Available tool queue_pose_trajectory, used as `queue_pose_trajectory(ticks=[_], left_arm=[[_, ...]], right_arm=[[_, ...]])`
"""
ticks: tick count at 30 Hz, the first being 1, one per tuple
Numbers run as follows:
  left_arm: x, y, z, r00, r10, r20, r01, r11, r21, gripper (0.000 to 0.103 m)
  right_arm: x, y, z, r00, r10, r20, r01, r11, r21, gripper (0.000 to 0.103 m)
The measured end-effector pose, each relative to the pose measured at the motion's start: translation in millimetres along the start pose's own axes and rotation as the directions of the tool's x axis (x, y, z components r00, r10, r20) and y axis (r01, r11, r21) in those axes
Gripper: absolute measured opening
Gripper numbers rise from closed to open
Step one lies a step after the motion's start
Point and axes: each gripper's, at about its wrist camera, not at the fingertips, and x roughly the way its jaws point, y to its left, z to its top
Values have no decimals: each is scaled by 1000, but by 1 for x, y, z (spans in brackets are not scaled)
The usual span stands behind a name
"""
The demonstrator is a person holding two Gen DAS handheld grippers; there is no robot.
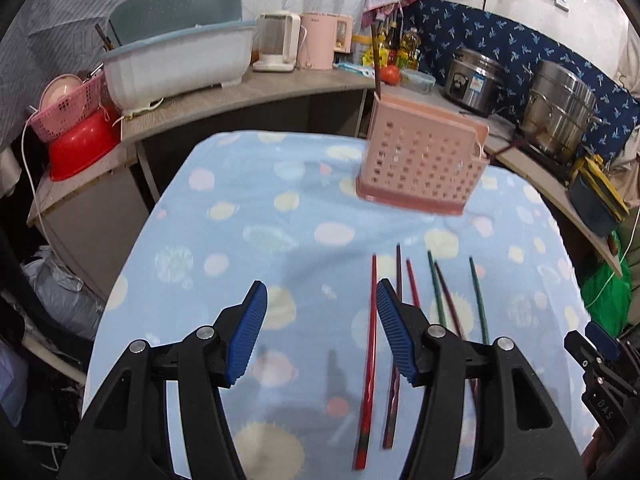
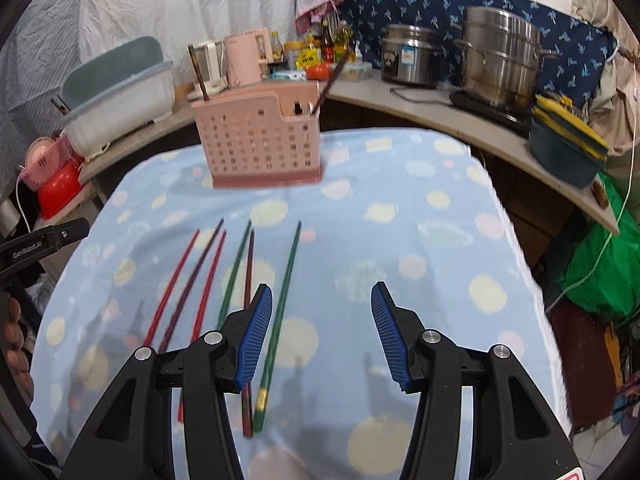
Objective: Organize utensils
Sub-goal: 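Move both open tools back from the holder to the chopstick row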
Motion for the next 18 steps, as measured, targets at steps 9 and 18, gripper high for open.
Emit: queue_pose_trajectory(ticks=[9, 18], left_arm=[[5, -1, -58, 997, 10, -71, -8, 1000, 29, 53], [8, -10, -92, 995, -4, -104, 8, 999, 41, 53]], right_arm=[[14, 2, -49, 995, 16, -95, -13, 999, 29, 50], [30, 23, -65, 989, 33, -142, -31, 999, 20, 38]])
